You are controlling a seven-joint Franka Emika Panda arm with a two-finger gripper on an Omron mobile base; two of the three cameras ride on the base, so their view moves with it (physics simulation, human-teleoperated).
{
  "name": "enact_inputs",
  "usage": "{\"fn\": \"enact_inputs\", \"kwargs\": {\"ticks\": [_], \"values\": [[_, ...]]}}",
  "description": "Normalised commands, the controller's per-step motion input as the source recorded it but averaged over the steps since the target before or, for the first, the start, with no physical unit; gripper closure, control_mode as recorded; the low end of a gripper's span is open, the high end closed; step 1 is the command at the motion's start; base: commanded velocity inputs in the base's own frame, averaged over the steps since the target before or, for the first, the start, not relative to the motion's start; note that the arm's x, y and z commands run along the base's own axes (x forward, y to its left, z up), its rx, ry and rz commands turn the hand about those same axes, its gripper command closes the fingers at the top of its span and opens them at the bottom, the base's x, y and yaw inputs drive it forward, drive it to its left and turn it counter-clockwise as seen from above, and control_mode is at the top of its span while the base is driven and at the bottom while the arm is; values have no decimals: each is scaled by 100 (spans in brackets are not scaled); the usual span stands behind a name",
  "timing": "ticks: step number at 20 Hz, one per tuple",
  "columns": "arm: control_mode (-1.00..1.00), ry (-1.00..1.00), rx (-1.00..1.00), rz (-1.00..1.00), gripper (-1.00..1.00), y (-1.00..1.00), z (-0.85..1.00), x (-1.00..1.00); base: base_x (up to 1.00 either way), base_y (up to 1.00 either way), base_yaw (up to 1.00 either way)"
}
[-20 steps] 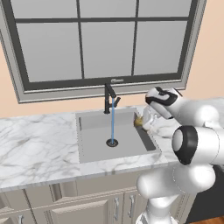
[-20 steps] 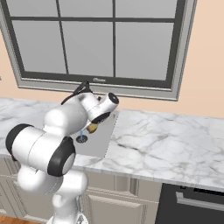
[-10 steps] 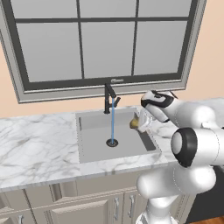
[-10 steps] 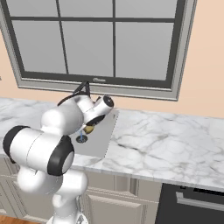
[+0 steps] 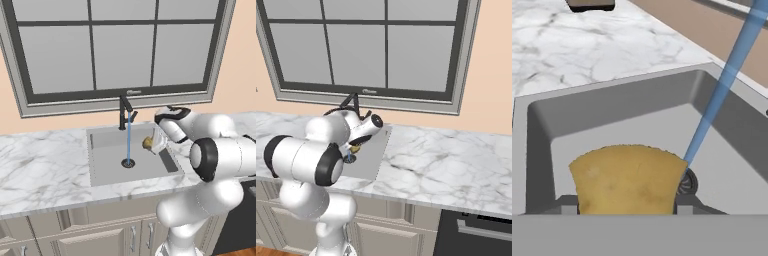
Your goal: Soak the sponge with water for a few seconds and then drop it inside the sink.
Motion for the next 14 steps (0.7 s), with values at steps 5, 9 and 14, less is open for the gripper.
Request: {"fn": "enact_inputs", "kwargs": {"ticks": [5,9,14], "values": [[-100,0,6,0,100,17,-1,32,0,0,0],[-100,4,1,0,100,7,-6,20,0,0,0],[-100,9,0,0,100,3,-17,18,0,0,0]]}}
